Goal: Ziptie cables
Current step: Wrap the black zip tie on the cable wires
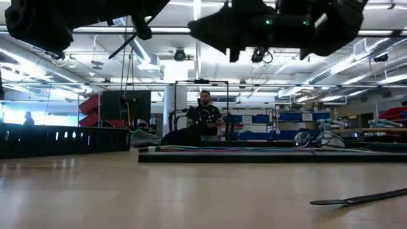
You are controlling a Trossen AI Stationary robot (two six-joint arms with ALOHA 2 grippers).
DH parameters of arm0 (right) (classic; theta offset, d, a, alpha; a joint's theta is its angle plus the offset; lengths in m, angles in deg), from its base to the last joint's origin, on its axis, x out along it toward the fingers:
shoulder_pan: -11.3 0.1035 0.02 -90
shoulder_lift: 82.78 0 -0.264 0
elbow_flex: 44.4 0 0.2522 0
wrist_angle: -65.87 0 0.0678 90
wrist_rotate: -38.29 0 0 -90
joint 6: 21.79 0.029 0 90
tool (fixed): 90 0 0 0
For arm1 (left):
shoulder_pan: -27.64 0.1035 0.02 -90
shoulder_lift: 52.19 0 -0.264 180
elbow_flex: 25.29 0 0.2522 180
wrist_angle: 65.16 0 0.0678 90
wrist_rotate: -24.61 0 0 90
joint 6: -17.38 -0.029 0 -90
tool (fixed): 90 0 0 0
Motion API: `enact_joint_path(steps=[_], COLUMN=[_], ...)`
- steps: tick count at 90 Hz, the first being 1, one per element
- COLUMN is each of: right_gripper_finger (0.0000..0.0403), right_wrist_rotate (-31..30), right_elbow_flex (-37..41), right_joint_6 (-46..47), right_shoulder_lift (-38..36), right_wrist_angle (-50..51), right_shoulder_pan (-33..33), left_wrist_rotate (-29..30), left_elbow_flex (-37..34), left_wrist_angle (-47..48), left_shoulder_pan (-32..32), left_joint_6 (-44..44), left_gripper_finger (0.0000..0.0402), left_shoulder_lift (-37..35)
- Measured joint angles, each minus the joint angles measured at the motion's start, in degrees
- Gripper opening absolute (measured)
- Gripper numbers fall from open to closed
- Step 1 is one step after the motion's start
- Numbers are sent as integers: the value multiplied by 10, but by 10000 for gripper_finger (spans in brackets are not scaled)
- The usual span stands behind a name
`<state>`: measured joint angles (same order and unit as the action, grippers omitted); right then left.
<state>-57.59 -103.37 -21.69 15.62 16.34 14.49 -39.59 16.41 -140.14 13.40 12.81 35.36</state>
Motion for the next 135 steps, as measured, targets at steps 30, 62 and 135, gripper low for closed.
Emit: enact_joint_path(steps=[30,62,135], right_gripper_finger=[115,113,15], right_wrist_rotate=[61,63,78], right_elbow_flex=[-27,-27,-27], right_joint_6=[9,8,7], right_shoulder_lift=[0,0,0], right_wrist_angle=[6,8,14], right_shoulder_pan=[-8,-16,-19], left_wrist_rotate=[-1,-31,-34], left_elbow_flex=[0,13,50], left_wrist_angle=[6,17,22], left_shoulder_pan=[17,34,38], left_joint_6=[1,41,16], left_gripper_finger=[0,0,0], left_shoulder_lift=[0,17,54])
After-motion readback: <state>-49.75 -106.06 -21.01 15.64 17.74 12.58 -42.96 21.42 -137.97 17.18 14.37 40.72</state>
